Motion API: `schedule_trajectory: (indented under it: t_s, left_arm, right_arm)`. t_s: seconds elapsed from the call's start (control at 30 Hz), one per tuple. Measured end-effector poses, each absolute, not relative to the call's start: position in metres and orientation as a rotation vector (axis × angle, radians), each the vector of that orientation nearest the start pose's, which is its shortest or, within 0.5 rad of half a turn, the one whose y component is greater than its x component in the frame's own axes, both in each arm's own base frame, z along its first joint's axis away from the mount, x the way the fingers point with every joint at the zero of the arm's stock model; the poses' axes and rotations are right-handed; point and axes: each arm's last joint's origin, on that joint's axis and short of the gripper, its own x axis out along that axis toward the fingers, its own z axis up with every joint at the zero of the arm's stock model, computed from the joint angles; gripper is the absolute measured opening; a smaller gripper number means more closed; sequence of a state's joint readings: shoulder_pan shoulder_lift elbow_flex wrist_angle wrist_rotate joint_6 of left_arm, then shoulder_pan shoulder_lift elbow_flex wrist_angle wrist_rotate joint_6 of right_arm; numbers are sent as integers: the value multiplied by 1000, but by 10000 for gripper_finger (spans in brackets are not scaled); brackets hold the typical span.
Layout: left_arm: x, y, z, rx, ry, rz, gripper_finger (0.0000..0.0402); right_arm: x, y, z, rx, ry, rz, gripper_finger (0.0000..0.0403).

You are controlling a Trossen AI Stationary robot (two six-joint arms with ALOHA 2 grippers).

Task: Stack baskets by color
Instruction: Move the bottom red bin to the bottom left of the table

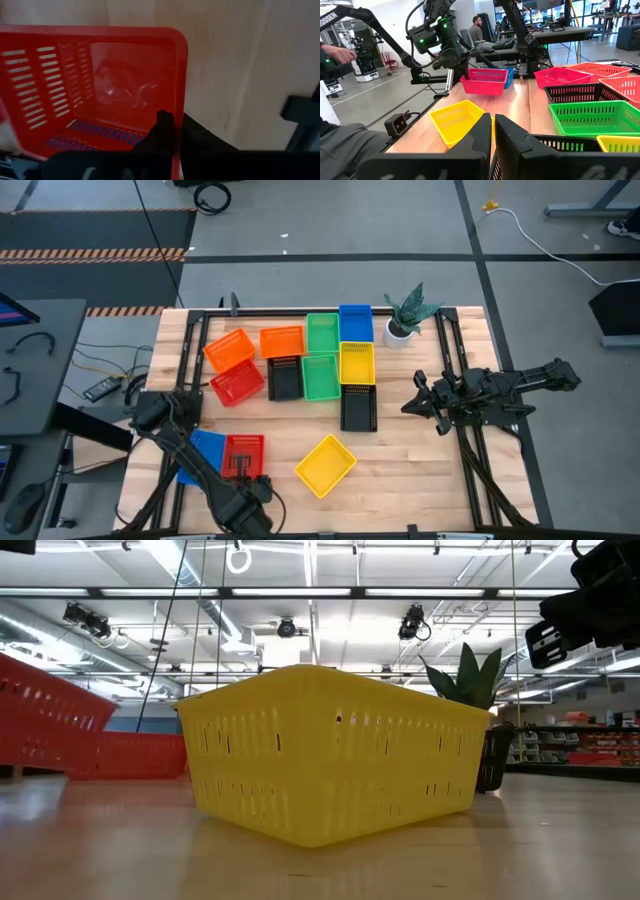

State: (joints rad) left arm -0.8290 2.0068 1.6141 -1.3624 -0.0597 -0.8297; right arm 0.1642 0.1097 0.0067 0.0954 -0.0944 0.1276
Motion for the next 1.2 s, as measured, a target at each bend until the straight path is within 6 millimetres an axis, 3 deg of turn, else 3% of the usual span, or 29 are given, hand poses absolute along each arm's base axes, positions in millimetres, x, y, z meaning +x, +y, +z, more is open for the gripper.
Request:
schedule_trajectory:
  t_s: [0.47,0.7,0.87,1.2]
  left_arm:
    - [237,-262,199,185,1629,259,14]
    - [245,-260,206,153,1550,253,15]
    - [253,-262,201,116,1476,225,15]
    - [241,-272,197,95,1511,195,15]
  right_arm:
    - [102,20,166,127,24,258,29]
    - [102,20,166,127,24,258,29]
    - [102,20,166,127,24,258,29]
    - [102,20,166,127,24,258,29]
